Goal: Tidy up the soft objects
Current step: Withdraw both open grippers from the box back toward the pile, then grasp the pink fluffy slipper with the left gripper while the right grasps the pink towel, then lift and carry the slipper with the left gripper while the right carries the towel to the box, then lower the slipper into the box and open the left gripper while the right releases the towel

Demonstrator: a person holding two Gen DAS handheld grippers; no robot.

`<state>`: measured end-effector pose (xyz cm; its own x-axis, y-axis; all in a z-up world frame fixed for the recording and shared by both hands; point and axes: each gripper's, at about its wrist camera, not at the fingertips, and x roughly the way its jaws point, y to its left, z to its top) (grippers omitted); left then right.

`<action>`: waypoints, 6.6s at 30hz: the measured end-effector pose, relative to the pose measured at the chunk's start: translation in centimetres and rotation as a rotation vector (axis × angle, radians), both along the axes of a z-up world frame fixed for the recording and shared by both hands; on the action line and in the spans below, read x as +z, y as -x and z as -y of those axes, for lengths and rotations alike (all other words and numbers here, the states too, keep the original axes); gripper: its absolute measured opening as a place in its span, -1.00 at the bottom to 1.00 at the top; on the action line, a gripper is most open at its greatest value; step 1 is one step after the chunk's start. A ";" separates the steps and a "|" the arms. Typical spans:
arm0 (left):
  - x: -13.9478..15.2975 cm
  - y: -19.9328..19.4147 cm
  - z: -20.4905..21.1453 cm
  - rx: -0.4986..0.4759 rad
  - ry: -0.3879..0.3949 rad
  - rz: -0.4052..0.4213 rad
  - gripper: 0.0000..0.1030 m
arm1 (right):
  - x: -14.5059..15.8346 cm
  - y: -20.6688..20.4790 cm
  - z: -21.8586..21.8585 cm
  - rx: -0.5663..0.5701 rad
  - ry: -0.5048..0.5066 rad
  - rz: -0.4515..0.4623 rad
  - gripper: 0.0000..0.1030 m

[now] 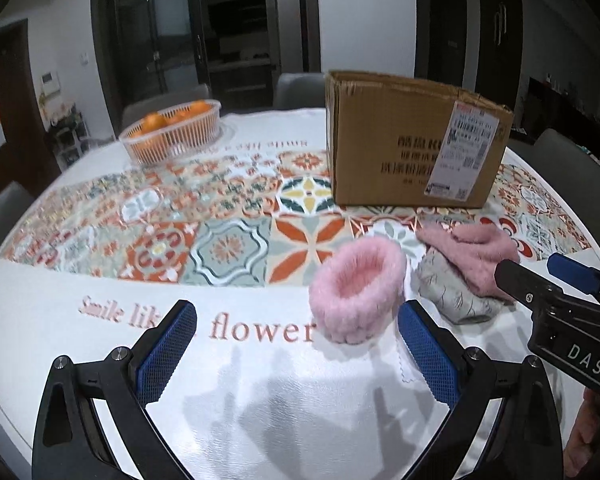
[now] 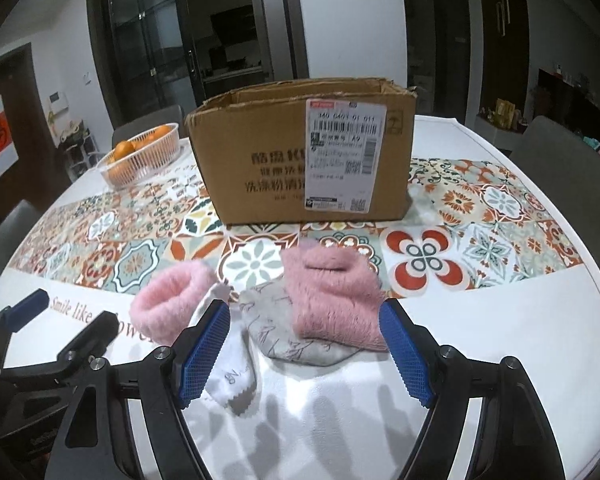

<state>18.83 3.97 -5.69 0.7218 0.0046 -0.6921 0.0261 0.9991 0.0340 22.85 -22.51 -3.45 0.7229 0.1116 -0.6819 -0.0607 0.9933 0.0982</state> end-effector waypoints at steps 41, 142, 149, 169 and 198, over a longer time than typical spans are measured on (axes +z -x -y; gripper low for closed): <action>-5.3 -5.9 2.2 -0.107 0.089 -0.136 -0.20 | -5.1 -5.7 2.2 -0.043 -0.030 -0.140 -0.31; 15.4 -8.3 4.8 -0.181 0.131 0.345 -0.40 | 15.2 -4.7 3.2 -0.002 -0.051 0.417 -0.51; 15.5 -10.5 5.1 -0.182 0.123 0.346 -0.40 | 15.6 -6.6 3.0 0.005 -0.036 0.437 -0.51; 12.3 -18.7 6.6 -0.175 0.084 0.257 -0.40 | 14.3 -15.7 3.0 0.038 -0.015 0.385 -0.51; 7.5 -22.0 8.8 -0.164 0.029 0.103 0.27 | 7.6 -21.3 3.3 0.060 -0.039 0.137 -0.08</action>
<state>40.87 -4.85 1.85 0.7785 -0.1378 -0.6124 0.1866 0.9823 0.0162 44.17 -25.77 4.20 0.8003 0.1821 -0.5713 -0.1353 0.9830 0.1237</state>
